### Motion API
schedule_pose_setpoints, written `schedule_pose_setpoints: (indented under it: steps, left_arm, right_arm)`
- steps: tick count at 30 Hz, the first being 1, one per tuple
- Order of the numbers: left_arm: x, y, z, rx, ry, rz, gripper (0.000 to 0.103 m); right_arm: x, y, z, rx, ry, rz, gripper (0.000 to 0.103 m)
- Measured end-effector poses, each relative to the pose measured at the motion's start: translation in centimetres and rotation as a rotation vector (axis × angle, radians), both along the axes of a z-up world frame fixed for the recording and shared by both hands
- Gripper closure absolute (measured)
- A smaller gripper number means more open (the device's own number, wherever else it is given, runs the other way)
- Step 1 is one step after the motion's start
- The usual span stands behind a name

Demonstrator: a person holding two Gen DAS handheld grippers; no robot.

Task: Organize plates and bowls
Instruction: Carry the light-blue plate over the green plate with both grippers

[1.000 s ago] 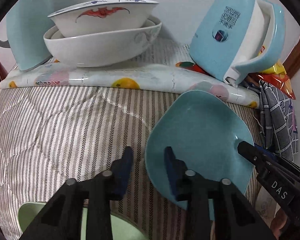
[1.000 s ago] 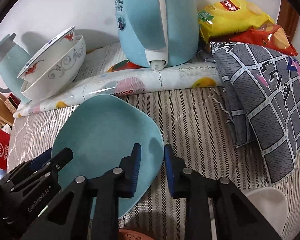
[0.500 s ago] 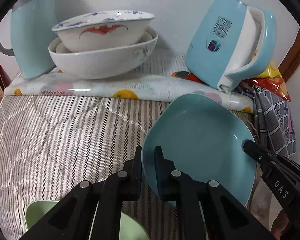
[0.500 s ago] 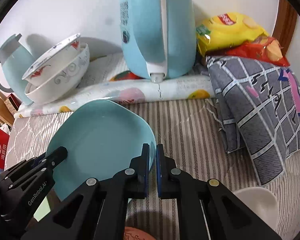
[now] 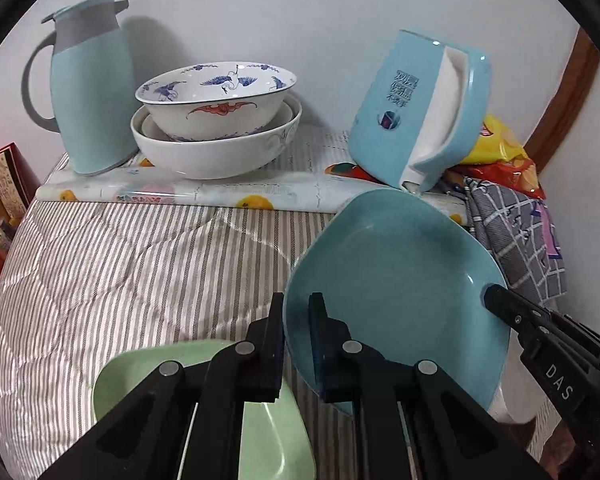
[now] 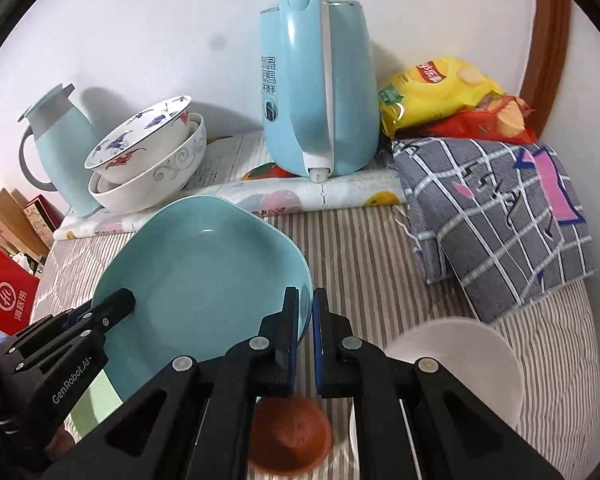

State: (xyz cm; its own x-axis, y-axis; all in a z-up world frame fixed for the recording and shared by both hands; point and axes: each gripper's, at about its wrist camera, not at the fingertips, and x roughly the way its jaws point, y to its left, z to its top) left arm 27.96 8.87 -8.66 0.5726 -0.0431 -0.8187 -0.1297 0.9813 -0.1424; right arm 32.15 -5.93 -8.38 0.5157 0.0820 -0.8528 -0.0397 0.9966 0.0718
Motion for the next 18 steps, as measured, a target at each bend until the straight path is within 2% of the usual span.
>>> schedule_pose_setpoints:
  steps: [18]
  left_arm:
    - [-7.5,0.8,3.1,0.001,-0.051,0.005,0.091]
  right_arm:
    - [-8.7,1.1,4.0,0.013,-0.059,-0.007,0.096]
